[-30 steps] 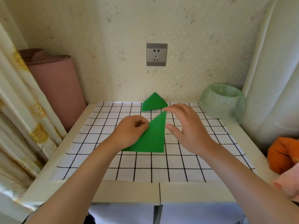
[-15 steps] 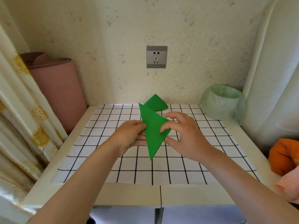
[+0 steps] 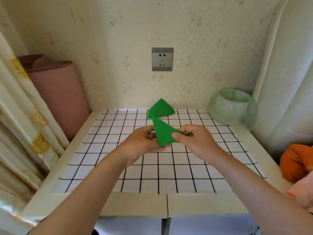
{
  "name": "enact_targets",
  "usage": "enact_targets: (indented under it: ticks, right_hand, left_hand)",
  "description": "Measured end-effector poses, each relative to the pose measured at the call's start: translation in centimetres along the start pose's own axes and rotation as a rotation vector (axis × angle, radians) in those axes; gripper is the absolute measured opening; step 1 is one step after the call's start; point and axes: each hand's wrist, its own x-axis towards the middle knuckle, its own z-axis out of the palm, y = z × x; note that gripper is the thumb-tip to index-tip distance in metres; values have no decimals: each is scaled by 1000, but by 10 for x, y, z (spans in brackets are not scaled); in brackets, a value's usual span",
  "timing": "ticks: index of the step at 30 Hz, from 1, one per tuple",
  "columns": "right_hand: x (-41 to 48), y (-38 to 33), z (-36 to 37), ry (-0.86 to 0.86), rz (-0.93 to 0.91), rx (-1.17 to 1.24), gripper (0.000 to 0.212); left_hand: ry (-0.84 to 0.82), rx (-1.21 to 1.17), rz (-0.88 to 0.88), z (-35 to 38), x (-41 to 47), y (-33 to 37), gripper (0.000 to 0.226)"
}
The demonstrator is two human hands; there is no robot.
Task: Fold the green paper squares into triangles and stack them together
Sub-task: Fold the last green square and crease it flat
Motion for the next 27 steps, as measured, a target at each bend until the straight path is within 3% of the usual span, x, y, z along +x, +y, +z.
enact_targets:
  ticks: [6, 9, 13, 18, 27]
  right_hand:
    - [-1, -6, -3, -11, 132, 154, 5]
    - [-2, -8, -4, -33, 139, 166, 4]
    - [-3, -10, -3, -32, 155, 213, 15]
    - [-3, -10, -8, -51, 240, 290, 17]
    - [-1, -7, -21, -91, 286, 244, 8]
  left_hand:
    - [-17, -115, -28, 2, 0, 2, 44]
    - [204, -57, 78, 8, 4, -2, 25]
    - [387, -88, 144, 13, 9, -9, 23]
    - [365, -80, 230, 17, 6, -7, 37]
    - [308, 134, 259, 7, 5, -4, 14]
